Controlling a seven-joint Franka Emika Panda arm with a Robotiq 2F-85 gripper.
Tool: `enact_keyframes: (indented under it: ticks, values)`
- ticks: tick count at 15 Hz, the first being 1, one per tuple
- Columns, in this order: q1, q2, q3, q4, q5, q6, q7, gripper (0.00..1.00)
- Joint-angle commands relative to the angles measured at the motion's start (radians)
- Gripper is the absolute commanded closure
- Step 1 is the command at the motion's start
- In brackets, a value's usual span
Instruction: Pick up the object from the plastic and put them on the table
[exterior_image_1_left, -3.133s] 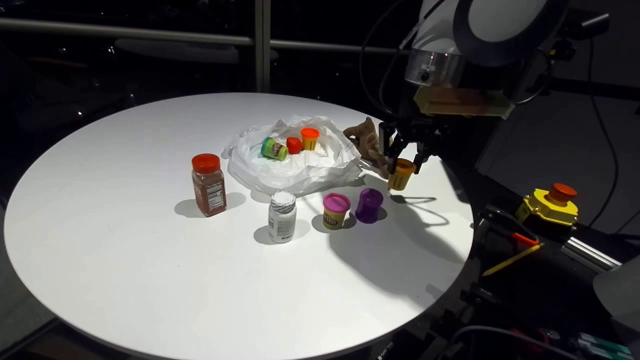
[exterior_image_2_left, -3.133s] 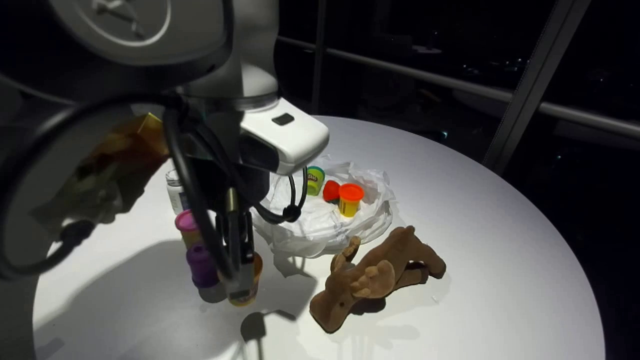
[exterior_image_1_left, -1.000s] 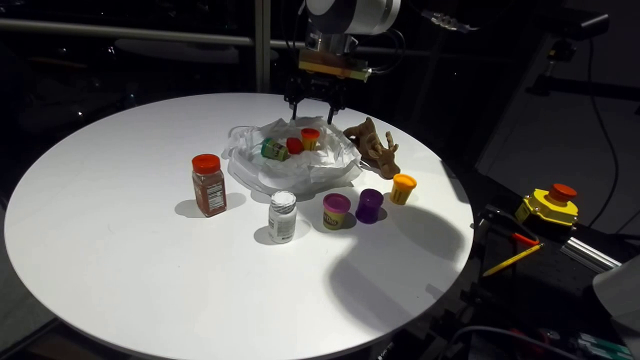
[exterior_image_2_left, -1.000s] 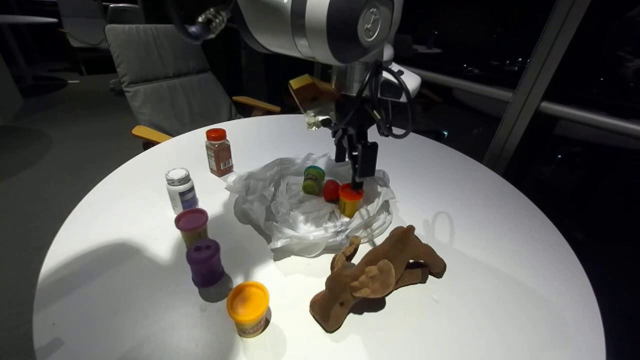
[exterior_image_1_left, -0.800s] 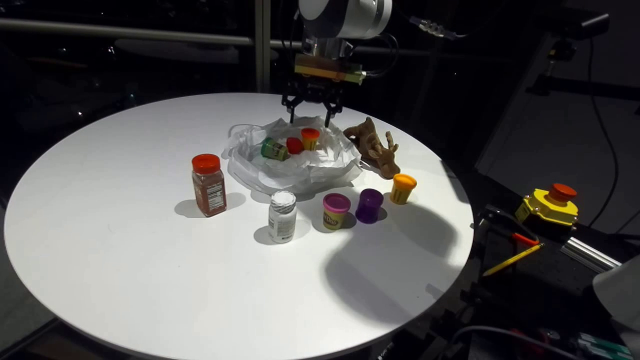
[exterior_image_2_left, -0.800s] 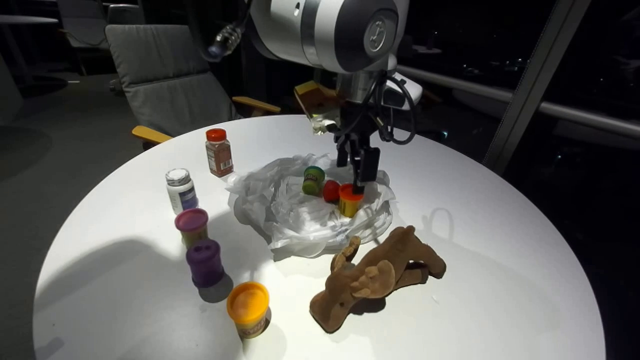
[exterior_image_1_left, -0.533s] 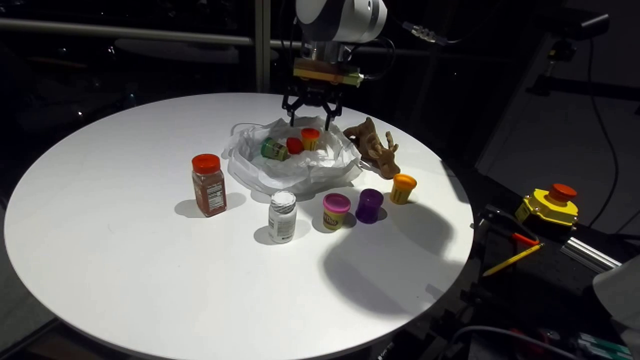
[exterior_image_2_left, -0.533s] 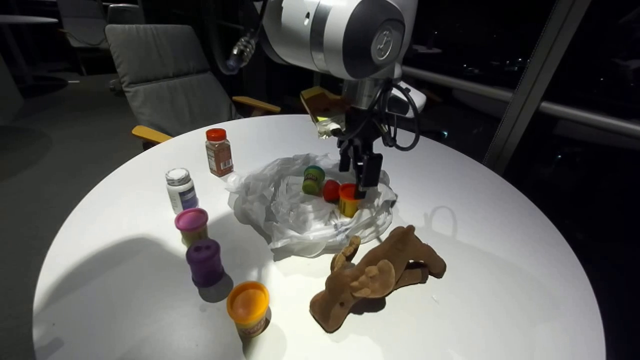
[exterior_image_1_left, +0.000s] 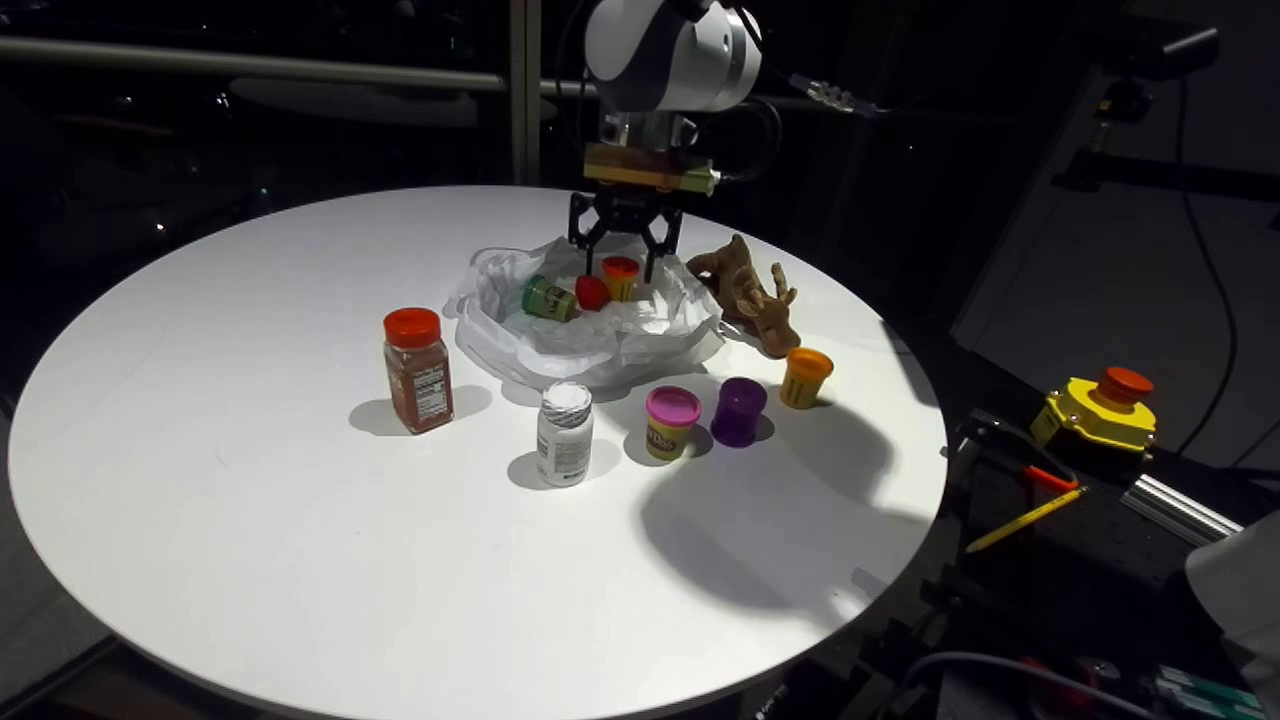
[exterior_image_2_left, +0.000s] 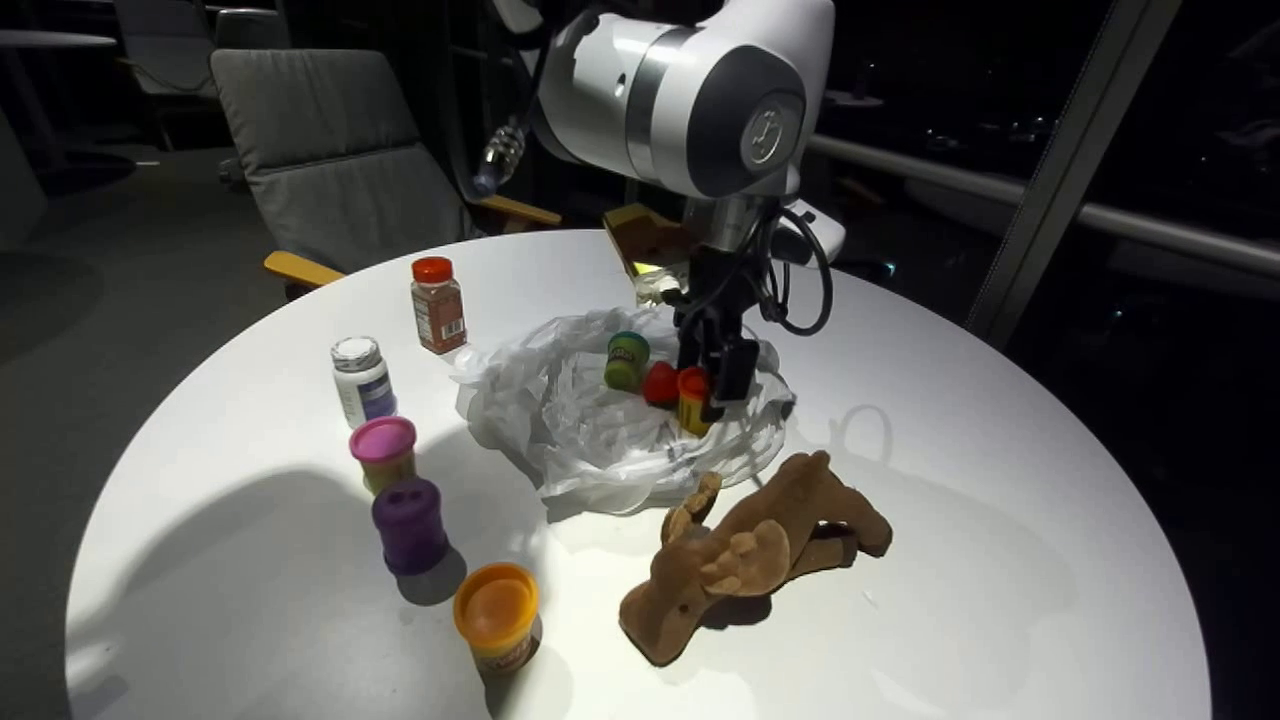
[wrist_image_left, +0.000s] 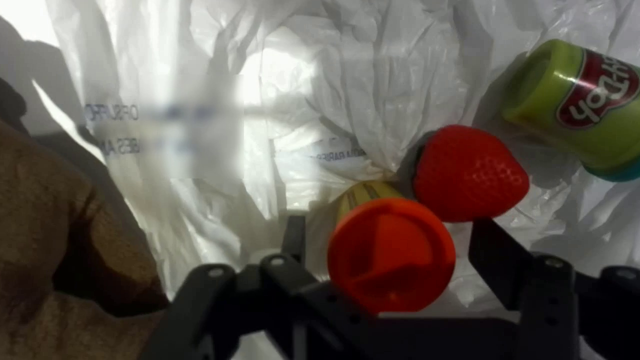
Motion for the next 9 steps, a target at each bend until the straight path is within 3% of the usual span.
enact_keyframes:
  ticks: [1, 4, 9]
  values:
    - [-0.006, 0.016, -0.003, 0.042, 0.03, -0.003, -0.001, 0.47]
    - [-0.002, -0.024, -0.009, 0.004, 0.032, 0.029, 0.002, 0.69]
    - [0.013, -0.185, 0.002, -0.167, 0.048, 0.045, -0.006, 0.72]
